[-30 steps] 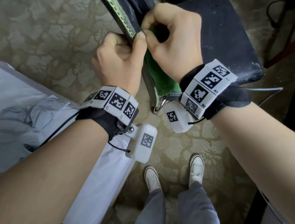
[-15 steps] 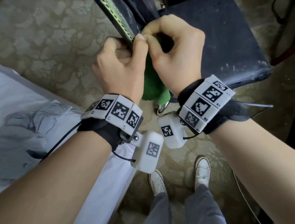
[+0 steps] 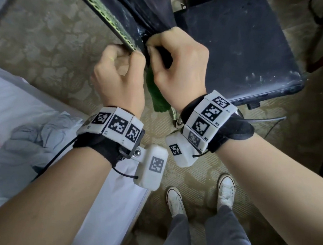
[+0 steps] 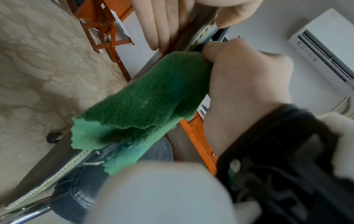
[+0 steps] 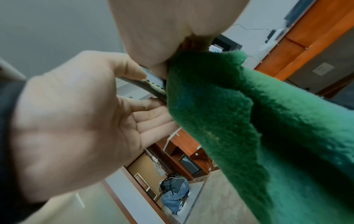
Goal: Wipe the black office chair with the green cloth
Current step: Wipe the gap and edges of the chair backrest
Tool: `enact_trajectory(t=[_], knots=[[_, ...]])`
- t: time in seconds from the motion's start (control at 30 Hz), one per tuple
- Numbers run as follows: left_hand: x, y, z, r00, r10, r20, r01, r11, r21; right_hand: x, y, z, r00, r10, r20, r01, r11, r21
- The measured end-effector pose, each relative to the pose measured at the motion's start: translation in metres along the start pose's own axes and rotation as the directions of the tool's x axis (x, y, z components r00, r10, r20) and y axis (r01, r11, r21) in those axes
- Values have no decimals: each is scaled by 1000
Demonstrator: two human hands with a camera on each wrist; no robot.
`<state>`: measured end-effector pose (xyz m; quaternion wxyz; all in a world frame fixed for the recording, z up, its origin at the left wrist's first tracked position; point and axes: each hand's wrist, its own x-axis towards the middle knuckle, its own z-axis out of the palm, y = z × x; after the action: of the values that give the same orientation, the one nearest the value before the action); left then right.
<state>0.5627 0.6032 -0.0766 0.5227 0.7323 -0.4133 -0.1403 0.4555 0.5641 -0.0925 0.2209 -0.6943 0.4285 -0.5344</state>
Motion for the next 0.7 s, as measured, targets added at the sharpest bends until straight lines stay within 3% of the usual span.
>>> enact_trajectory(t=[0.1, 0.23, 0.47, 0.63, 0.7], knots=[[2, -4, -3, 998, -2, 58, 2, 1000, -5, -11, 3, 0, 995, 87, -41, -85, 995, 45], [-2, -6, 0, 1000, -13, -7, 13, 999, -46, -24, 13, -2, 983, 185, 3, -185, 980, 72], [-16, 1, 12, 1000, -24, 0, 24, 998, 55, -28, 14, -6, 975, 179, 134, -184, 983, 24], [-13, 0, 19, 998, -39, -41, 46, 981, 188, -21, 16, 2, 992, 126, 32, -128, 990, 63], [-9, -3, 21, 998, -41, -47, 49, 979, 199, -22, 21, 4, 996, 80, 47, -83, 995, 62]])
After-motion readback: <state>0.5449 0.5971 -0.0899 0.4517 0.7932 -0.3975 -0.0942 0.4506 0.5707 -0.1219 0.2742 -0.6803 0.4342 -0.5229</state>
